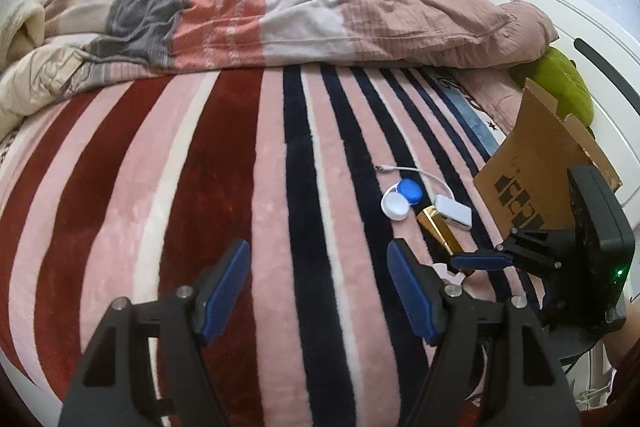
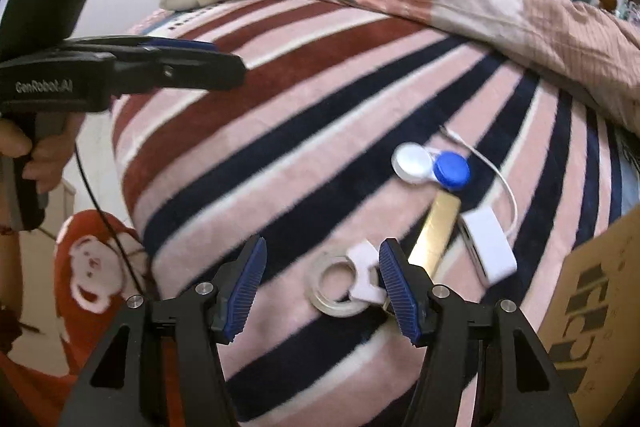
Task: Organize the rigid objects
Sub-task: 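Grasp the clear tape roll with the right gripper, then lower the tape roll into the cardboard box and open the right gripper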
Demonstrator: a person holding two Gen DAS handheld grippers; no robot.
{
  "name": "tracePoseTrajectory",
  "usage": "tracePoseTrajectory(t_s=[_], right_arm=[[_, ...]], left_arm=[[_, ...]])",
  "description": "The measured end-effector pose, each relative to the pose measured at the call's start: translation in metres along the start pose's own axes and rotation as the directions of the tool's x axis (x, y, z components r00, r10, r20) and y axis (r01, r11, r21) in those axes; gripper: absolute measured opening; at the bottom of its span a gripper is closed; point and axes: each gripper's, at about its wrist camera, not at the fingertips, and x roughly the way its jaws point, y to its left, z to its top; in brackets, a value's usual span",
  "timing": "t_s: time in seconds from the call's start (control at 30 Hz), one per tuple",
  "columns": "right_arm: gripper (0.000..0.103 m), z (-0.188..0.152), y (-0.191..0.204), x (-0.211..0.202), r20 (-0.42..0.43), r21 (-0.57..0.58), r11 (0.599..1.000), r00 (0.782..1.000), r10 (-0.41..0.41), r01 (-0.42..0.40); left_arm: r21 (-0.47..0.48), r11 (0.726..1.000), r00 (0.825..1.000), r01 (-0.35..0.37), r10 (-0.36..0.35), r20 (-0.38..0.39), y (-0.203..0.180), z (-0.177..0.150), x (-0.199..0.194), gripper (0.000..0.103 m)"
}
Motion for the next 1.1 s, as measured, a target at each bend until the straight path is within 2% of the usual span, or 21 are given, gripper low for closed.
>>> tracePoseTrajectory(t_s=[0.13,0.2,0.23,0.27,0.43,0.63,0.73,0.93,1.1], right_arm=[[0.055,-0.007,-0.006,0.007,-0.019,0.006,1.0,1.0,0.02,-0.02],[0.054,-0.008,-0.003,0.01,-0.024,-0.027,1.0,1.0,0.002,-0.003],[0.043,-0.008,-0.002,0.012,-0.026,-0.036,0.999,1.0,0.0,-0.001],[0.038,-0.008,0.0,0.014,-0.034,-0.051,0.999,0.999,-0.015,0.013],[0.037,-0.005,0.012,0.011,-0.042,-0.157,0.986,0.997,-0.065,0.058],[0.037,0.015,0.019,-0.017,0.033,-0.189,0.982,0.999,-0.023,0.029],[0.037,0.026,0.022,-0.039,0.103,-0.194,0.981,0.995,-0.001,0.021],[0.037,0.038,0.02,-0.089,0.231,-0.216,0.975,0.973,0.0,0.051],[0.037,0.034,0.005,-0.126,0.314,-0.218,0.969,0.948,-0.045,0.119]], left_arm=[[-0.008,1.0,1.0,-0.017,0.017,-0.009,0.001,-0.003,0.003,0.068],[-0.004,1.0,1.0,-0.023,0.023,-0.013,0.0,-0.003,0.003,0.068],[-0.003,1.0,1.0,-0.022,0.022,-0.014,0.0,-0.002,0.003,0.068],[-0.002,1.0,1.0,-0.021,0.021,-0.016,-0.001,-0.002,0.003,0.068],[0.005,1.0,1.0,-0.024,0.024,-0.017,-0.006,0.001,-0.001,0.068],[0.044,0.999,1.0,-0.014,0.014,0.003,-0.026,0.011,-0.017,0.068],[0.072,0.997,1.0,0.018,-0.019,0.014,-0.042,0.021,-0.026,0.068],[0.149,0.98,0.99,0.133,-0.138,0.022,-0.09,0.046,-0.038,0.068],[0.186,0.95,0.967,0.251,-0.254,-0.005,-0.133,0.069,-0.034,0.05]])
